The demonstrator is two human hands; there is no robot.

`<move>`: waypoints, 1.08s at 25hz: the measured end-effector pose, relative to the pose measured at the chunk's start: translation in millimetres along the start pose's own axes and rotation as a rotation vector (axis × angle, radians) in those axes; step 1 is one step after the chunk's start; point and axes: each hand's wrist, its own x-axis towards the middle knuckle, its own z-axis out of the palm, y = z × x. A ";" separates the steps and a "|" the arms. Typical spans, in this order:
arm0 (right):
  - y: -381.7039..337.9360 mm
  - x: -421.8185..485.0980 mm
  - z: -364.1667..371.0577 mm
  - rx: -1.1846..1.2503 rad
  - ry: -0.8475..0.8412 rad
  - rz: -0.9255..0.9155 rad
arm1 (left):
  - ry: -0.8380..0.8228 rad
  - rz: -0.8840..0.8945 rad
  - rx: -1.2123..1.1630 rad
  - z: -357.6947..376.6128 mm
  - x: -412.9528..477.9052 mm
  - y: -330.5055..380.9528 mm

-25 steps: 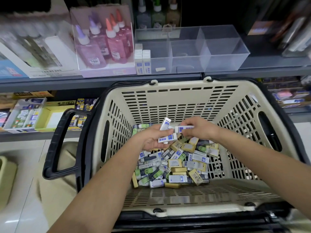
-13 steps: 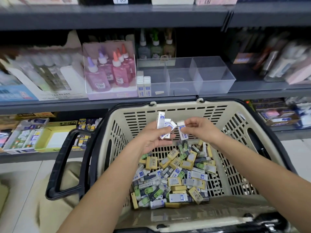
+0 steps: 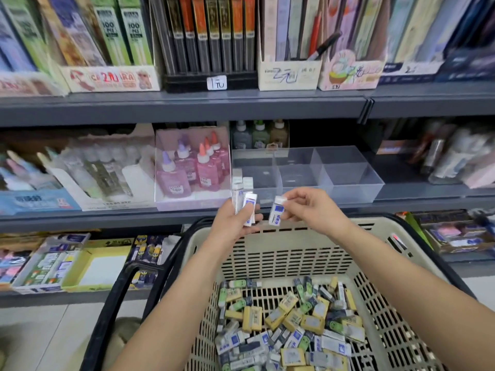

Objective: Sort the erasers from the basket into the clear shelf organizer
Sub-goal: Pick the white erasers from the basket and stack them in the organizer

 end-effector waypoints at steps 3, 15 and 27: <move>-19.4 22.9 -1.7 -0.060 0.073 -0.128 | 0.151 0.079 0.075 -8.2 9.7 2.9; -21.8 122.3 38.8 -0.663 0.053 -0.147 | 0.218 0.082 0.096 -23.8 21.0 -5.3; -32.7 79.8 40.4 -0.757 0.093 -0.362 | 0.183 0.087 0.066 -27.3 21.9 -5.8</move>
